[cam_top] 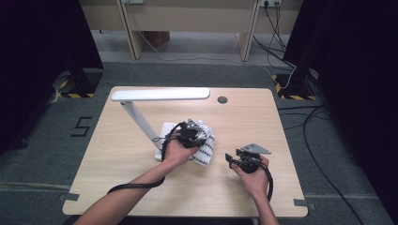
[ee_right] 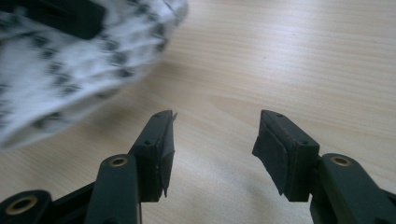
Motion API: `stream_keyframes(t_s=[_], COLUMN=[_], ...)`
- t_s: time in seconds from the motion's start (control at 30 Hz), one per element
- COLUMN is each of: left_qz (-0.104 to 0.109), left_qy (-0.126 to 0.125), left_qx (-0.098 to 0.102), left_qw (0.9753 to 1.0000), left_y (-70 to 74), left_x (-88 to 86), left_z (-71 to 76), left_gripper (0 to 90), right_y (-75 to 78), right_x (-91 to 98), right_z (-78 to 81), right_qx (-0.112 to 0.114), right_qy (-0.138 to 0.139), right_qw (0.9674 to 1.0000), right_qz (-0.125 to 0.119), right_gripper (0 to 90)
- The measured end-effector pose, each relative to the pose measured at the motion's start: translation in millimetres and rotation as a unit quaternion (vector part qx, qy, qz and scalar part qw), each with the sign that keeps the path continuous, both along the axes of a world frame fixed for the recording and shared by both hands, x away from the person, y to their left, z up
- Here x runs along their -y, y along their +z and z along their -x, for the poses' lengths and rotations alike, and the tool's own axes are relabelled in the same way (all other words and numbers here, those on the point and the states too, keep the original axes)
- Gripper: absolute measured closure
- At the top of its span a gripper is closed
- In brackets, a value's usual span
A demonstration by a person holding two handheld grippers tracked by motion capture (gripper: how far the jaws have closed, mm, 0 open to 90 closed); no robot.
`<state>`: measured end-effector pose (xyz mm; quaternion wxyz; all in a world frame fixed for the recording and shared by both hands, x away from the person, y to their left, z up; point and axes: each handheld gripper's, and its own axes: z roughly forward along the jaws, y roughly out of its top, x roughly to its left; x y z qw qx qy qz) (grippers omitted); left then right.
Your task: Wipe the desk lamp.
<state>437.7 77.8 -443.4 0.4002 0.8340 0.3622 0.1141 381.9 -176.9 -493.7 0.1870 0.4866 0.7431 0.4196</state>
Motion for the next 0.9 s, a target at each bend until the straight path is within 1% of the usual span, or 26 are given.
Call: stream_keyframes(t_s=[0.13,0.17,0.27,0.37,0.43,0.67,0.8,0.83,0.9], left_qz=[0.004,0.008,0.012,0.016,0.014,0.015,0.017,0.017,0.025], left_qy=[-0.01,-0.011,-0.016,-0.019,-0.02,-0.008,0.001,0.001,0.005], left_qx=[0.01,0.013,0.024,0.029,0.032,0.043,0.051,0.051,0.054], left_qw=[0.9999,0.9998,0.9995,0.9993,0.9992,0.9989,0.9985,0.9985,0.9982], left_y=[12.8,15.6,25.6,33.6,38.0,48.9,54.9,54.9,59.6], left_x=[-24.2,-29.9,-46.4,-61.3,-71.2,-105.0,-120.4,-120.4,-131.4], left_z=[17.0,20.9,32.7,41.6,46.8,65.9,74.7,74.7,81.4], left_gripper=[77.9,77.9,77.9,77.9,77.9,77.9,77.9,77.9,77.8], right_y=[2.2,2.5,3.6,4.4,5.6,8.4,9.2,9.4,9.3], right_x=[-4.4,-5.9,-12.2,-20.4,-26.2,-46.1,-59.4,-63.1,-71.1], right_z=[-2.1,-3.1,-6.4,-9.9,-12.1,-20.8,-27.8,-29.7,-33.4], right_qx=[0.001,0.003,0.002,0.002,0.002,0.007,0.016,0.017,0.019], right_qy=[0.004,0.006,0.011,0.02,0.025,0.044,0.056,0.06,0.069], right_qw=[1.0,1.0,0.9999,0.9998,0.9997,0.9989,0.9982,0.9979,0.9973], right_qz=[0.0,0.0,0.0,0.005,0.005,0.01,0.017,0.019,0.02], right_gripper=[47.7,47.8,48.0,48.2,48.5,50.3,53.1,53.8,56.1])
